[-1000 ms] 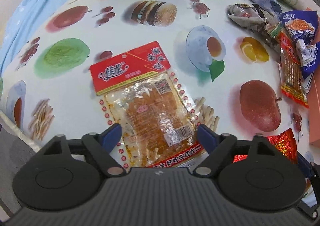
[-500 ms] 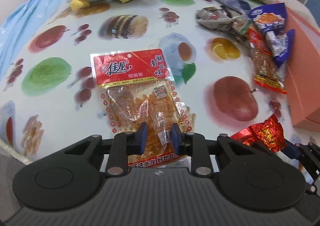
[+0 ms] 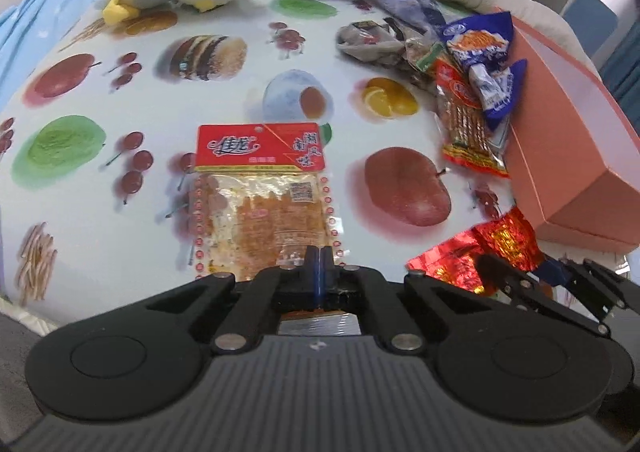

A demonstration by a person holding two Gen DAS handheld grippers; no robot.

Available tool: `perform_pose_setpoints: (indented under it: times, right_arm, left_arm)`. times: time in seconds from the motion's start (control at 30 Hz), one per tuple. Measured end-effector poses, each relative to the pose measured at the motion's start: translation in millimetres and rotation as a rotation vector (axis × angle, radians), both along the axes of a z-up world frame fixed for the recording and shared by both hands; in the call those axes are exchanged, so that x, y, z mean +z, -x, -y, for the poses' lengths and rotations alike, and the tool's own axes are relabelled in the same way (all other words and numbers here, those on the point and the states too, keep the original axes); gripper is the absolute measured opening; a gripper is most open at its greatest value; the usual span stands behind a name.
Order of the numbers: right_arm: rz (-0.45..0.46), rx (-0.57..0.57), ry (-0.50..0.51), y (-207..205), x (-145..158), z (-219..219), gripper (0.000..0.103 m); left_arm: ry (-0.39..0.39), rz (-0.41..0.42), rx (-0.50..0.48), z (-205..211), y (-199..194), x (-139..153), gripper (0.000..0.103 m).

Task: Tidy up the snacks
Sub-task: 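Grasp the red foil candy with the right tool while the left tool grasps the red-and-clear spicy strip pack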

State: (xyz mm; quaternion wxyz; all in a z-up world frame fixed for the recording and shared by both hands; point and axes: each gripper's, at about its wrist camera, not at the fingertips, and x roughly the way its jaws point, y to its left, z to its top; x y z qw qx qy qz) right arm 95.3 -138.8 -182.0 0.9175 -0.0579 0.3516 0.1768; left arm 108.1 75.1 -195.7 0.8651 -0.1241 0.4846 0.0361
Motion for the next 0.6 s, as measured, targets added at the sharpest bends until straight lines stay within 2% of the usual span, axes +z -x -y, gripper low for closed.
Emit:
perform_pose_setpoints:
  times: [0.07,0.1,0.13,0.17,0.2,0.3,0.43,0.5,0.6]
  right_arm:
    - [-0.003,-0.004,-0.001,1.4,-0.3,1.6,0.035]
    - [-0.005,-0.004,0.0,2.2,-1.1,1.7,0.035]
    - [-0.007,-0.004,0.002,2.7,-2.0,1.6,0.035]
    - [-0.01,-0.004,0.003,3.0,-3.1,1.4,0.035]
    - [-0.013,-0.004,0.003,3.0,-4.0,1.2,0.035]
    - [-0.013,-0.005,-0.002,2.4,-4.6,1.3,0.035]
    - [-0.013,-0.009,-0.01,1.4,-4.9,3.2,0.035]
    - [-0.012,-0.012,-0.012,1.1,-4.8,4.8,0.035]
    - [-0.01,-0.019,-0.015,1.2,-4.0,8.1,0.035]
  left_arm:
    - [-0.015,-0.013,-0.001,-2.1,-0.4,-1.5,0.001]
    - [-0.018,-0.008,0.012,-4.9,0.4,-2.4,0.011]
    - [-0.023,-0.018,0.029,-7.4,-0.7,-4.3,0.04]
    - [-0.034,-0.045,0.048,-9.5,-3.2,-6.7,0.064]
    - [-0.054,-0.067,0.064,-10.9,-5.6,-8.7,0.101]
    - [-0.137,-0.006,0.06,-7.1,-4.9,-4.9,0.103]
    - [-0.248,-0.049,0.018,7.0,-19.2,-13.9,0.103]
    - [-0.258,-0.064,0.013,10.3,-25.1,-20.1,0.103]
    - [-0.219,-0.112,0.006,13.0,-33.3,-32.8,0.103]
